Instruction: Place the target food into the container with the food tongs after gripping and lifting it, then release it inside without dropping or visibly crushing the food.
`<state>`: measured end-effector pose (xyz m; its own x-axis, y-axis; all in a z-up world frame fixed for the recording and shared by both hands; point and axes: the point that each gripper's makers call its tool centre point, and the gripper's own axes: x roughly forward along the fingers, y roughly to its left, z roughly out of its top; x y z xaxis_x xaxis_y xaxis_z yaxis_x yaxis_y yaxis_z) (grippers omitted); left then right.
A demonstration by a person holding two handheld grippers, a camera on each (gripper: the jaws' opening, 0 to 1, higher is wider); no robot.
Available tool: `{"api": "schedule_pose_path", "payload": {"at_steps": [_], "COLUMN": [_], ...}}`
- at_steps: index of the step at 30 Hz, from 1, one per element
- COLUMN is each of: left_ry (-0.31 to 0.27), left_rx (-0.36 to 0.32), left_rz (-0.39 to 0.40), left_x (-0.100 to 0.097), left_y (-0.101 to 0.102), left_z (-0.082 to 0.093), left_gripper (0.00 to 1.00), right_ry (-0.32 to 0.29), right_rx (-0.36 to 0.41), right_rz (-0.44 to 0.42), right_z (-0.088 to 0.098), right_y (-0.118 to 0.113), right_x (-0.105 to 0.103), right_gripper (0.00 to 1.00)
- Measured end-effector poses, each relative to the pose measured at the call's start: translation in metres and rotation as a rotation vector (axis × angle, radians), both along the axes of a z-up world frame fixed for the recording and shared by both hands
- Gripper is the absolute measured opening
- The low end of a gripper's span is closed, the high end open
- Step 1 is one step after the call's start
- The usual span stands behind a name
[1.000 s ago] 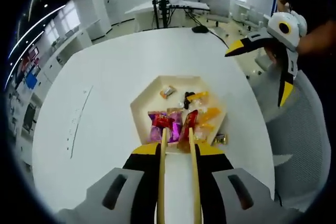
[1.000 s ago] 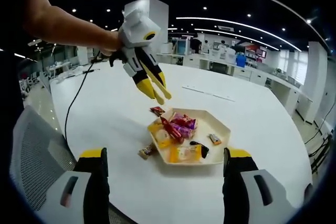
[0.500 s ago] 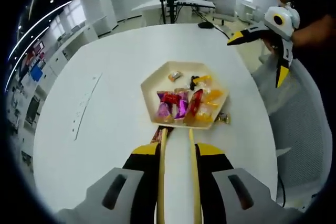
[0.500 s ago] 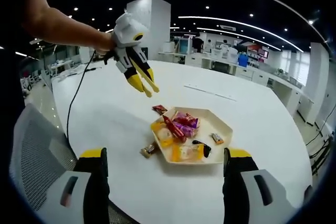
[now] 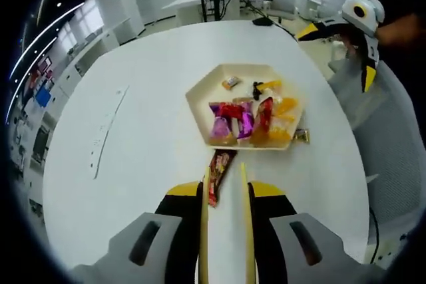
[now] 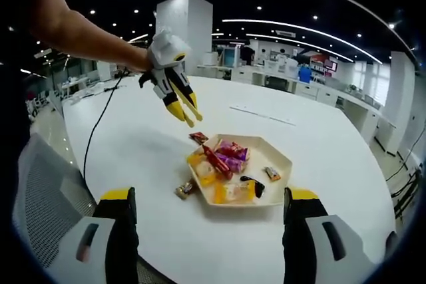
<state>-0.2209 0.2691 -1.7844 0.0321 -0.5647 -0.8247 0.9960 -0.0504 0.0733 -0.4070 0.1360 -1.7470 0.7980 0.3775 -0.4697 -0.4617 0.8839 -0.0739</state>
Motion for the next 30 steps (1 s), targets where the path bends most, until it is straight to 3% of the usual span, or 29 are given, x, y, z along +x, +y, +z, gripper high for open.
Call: {"api": "schedule_pose_path", "payload": {"at_steps": [11, 13, 22, 28, 30], "left_ry": [0.027, 0.007, 0.018, 0.049, 0.034], "left_rx": [0.047, 0.061, 0.058, 0.071, 0.071], "left_rz": [-0.047, -0.064, -0.103, -0.082, -0.077], "left_x": [0.009, 0.013, 0.011, 0.008, 0.008], "left_y": [-0.009, -0.010, -0.019, -0.017, -0.017], "left_z": [-0.035, -0.042, -0.050, -0.053, -0.053], "left_gripper": [0.23, 0.23, 0.24, 0.21, 0.21], "right_ry": [0.001, 0.004, 0.005, 0.005, 0.005], "right_rx": [0.003, 0.004, 0.005, 0.006, 0.009], "right_rz": [-0.021, -0.021, -0.023, -0.025, -0.026], "right_z": [0.000, 0.000, -0.001, -0.001, 0.000], "right_y": [-0.005, -0.005, -0.006, -0.006, -0.007], "right_x": [0.001, 0.001, 0.002, 0.002, 0.002], "right_gripper": [0.90, 0.90, 0.90, 0.90, 0.89]}}
